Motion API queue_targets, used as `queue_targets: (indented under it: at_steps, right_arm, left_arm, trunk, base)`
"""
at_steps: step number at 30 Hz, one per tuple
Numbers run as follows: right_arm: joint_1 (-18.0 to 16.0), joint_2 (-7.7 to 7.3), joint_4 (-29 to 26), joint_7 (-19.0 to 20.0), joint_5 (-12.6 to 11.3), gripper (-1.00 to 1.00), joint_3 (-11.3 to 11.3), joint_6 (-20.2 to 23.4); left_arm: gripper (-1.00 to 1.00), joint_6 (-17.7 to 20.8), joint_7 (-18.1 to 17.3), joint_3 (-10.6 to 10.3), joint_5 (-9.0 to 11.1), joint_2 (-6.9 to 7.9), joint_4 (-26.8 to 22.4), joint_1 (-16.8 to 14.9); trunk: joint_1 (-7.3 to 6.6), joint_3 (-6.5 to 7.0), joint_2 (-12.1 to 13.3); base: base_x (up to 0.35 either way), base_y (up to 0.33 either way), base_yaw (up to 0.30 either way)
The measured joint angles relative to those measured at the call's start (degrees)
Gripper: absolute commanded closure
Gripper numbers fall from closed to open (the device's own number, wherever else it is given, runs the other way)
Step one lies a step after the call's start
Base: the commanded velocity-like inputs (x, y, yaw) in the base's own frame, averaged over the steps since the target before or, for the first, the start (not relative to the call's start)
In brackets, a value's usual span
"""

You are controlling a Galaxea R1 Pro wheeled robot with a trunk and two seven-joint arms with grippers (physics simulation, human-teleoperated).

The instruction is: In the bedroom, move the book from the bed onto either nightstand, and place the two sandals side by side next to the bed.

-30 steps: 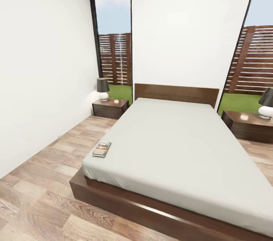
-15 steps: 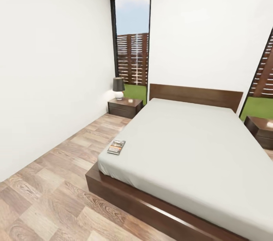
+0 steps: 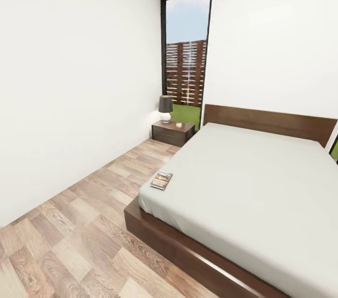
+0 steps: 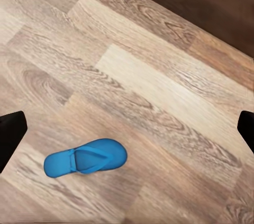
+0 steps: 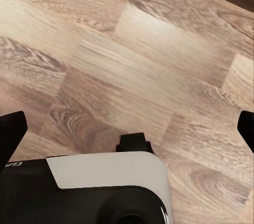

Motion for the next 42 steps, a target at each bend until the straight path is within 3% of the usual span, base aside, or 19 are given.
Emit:
queue_targets:
  at_steps: [42]
  right_arm:
    - [0.00, 0.01, 0.00, 0.00, -0.04, -1.00, 0.00, -0.01]
  left_arm:
    - [-1.00, 0.00, 0.02, -0.01, 0.00, 0.00, 0.00, 0.00]
  trunk:
    - [0.00, 0.00, 0.00]
  base:
    - [0.000, 0.000, 0.271]
